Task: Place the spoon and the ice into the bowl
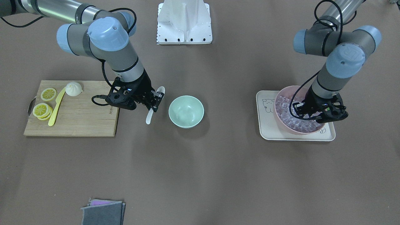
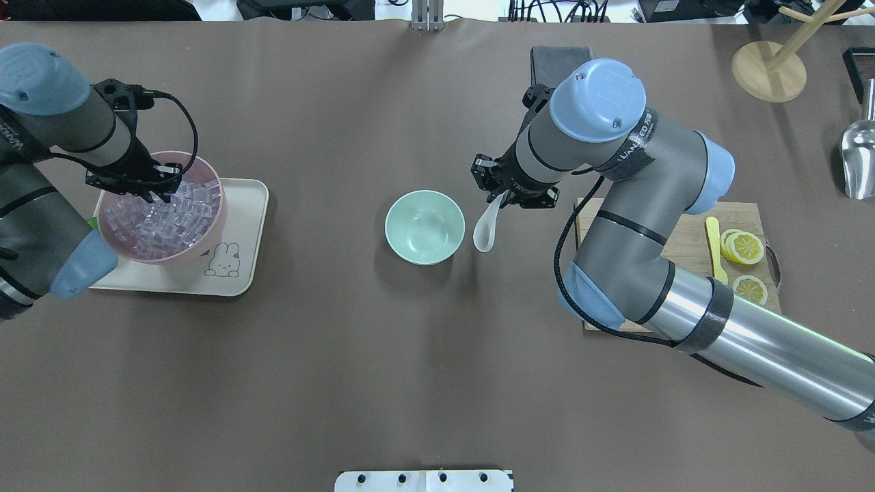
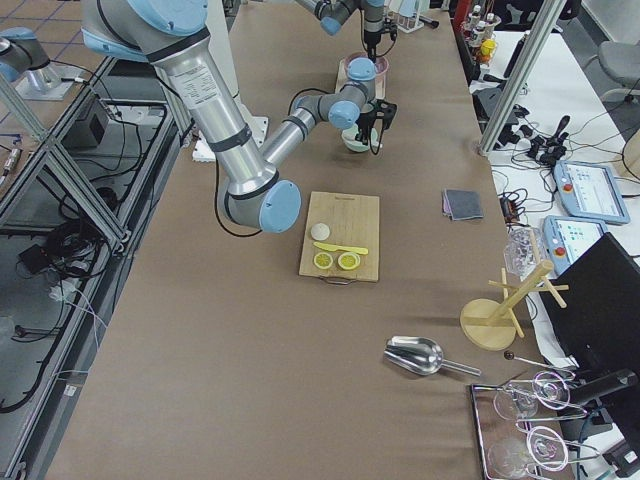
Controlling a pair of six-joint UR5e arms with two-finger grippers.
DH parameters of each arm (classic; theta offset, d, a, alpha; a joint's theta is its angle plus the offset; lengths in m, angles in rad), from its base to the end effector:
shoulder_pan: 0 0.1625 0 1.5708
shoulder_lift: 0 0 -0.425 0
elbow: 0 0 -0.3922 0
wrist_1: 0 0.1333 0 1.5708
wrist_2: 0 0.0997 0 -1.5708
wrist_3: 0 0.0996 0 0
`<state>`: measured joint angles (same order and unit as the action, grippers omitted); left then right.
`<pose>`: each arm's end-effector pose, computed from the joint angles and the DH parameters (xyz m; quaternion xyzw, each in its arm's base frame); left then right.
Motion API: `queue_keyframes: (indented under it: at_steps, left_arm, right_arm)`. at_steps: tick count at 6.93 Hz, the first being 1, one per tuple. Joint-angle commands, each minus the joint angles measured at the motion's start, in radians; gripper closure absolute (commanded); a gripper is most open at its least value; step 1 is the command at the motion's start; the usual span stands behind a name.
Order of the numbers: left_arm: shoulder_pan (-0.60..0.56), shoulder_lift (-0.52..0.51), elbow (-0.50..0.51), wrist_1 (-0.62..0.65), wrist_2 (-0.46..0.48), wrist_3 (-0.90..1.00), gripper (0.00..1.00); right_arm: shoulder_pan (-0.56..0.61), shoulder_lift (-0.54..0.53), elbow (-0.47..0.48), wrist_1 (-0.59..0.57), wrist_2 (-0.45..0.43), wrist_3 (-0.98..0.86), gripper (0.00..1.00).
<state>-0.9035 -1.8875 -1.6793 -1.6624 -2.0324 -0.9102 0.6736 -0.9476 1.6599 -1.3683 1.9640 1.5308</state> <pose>0.3141 -0.5423 0.4328 0.0184 0.3323 -0.0560 0.9413 -0.4710 -0.4977 0.2284 -0.0129 -0.4670 0.1921 0.8630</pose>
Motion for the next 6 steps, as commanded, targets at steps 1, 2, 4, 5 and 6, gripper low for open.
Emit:
queue_keyframes:
  at_steps: [1, 2, 4, 5, 6]
  left_arm:
    - [0.000, -0.004, -0.007, 0.003, -0.008, 0.001, 1.00]
    - [-0.001, -0.007, -0.020, 0.006, -0.008, 0.001, 1.00]
    - [-0.002, -0.019, -0.103, 0.016, -0.011, -0.007, 1.00]
    - [-0.002, -0.080, -0.106, 0.047, -0.015, -0.012, 1.00]
    - [0.002, -0.149, -0.100, 0.093, -0.050, -0.018, 1.00]
  right_arm:
    - [0.000, 0.003, 0.000, -0.002, -0.001, 0.000, 1.00]
    - [0.000, 0.006, 0.000, -0.002, -0.001, 0.002, 1.00]
    - [-0.026, 0.018, 0.000, 0.002, -0.118, 0.170, 1.00]
    - [-0.051, 0.023, -0.003, 0.002, -0.173, 0.234, 1.00]
    - [-0.071, 0.035, -0.006, 0.000, -0.222, 0.294, 1.00]
